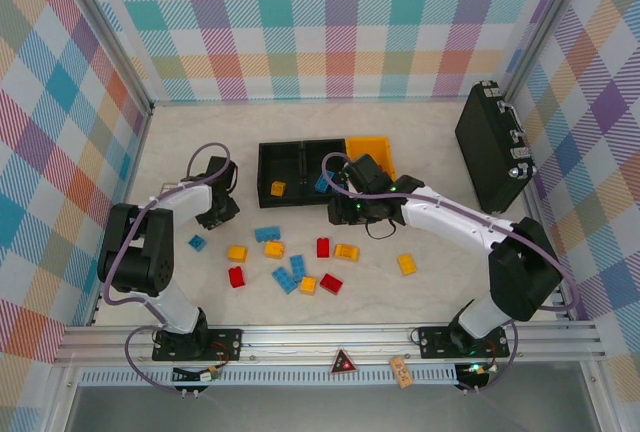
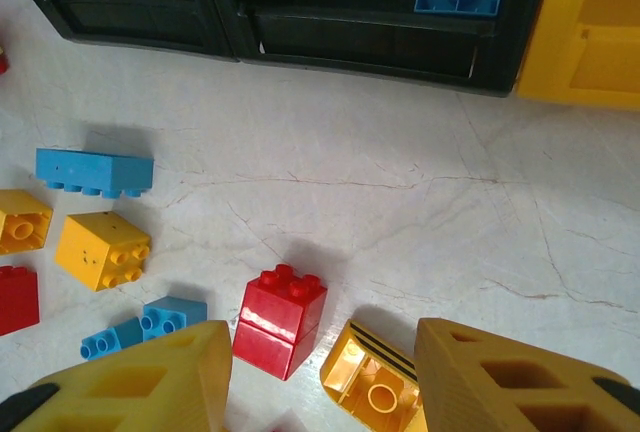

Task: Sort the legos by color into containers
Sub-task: Pick up the lego from the middle-left of the table, then place the lego in the container.

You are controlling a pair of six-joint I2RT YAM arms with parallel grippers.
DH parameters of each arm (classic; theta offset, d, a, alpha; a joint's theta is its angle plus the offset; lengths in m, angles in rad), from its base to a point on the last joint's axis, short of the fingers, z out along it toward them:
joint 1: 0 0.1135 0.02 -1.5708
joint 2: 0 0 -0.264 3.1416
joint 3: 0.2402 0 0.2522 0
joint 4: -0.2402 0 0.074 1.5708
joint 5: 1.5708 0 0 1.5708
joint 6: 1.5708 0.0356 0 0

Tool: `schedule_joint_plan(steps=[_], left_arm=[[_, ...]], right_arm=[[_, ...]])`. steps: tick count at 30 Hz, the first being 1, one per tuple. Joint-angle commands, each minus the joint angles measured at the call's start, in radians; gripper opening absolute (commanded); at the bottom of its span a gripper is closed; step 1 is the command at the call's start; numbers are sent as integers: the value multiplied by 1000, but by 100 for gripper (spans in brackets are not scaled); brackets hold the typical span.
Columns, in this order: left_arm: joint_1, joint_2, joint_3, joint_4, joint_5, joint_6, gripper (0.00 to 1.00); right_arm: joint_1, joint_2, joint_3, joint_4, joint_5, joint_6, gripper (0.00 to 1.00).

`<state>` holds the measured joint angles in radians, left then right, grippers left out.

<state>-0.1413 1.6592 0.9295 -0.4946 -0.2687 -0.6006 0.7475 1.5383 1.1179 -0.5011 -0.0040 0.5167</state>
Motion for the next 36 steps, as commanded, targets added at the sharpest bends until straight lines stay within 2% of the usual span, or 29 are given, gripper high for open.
schedule_joint_plan(steps=[1, 5, 11, 19, 27, 36], left_arm=[[2, -47, 19, -23, 66, 25, 27], [-53, -99, 35, -53, 105, 38, 27], [-185, -156, 90, -99, 125, 45, 27], [-377, -134, 218, -108, 154, 35, 27], [-524, 34, 405, -81, 205, 36, 27], [-632, 285, 676, -80, 254, 52, 28]], right_arm=[[7, -33, -12, 6, 13, 10, 52], [6, -38, -11, 3, 10, 8, 52], [-14, -76, -36, 5, 19, 16, 53], [-86, -172, -101, -3, 33, 20, 56], [-210, -284, -191, -38, 37, 57, 57], [-324, -416, -289, -83, 46, 86, 60]])
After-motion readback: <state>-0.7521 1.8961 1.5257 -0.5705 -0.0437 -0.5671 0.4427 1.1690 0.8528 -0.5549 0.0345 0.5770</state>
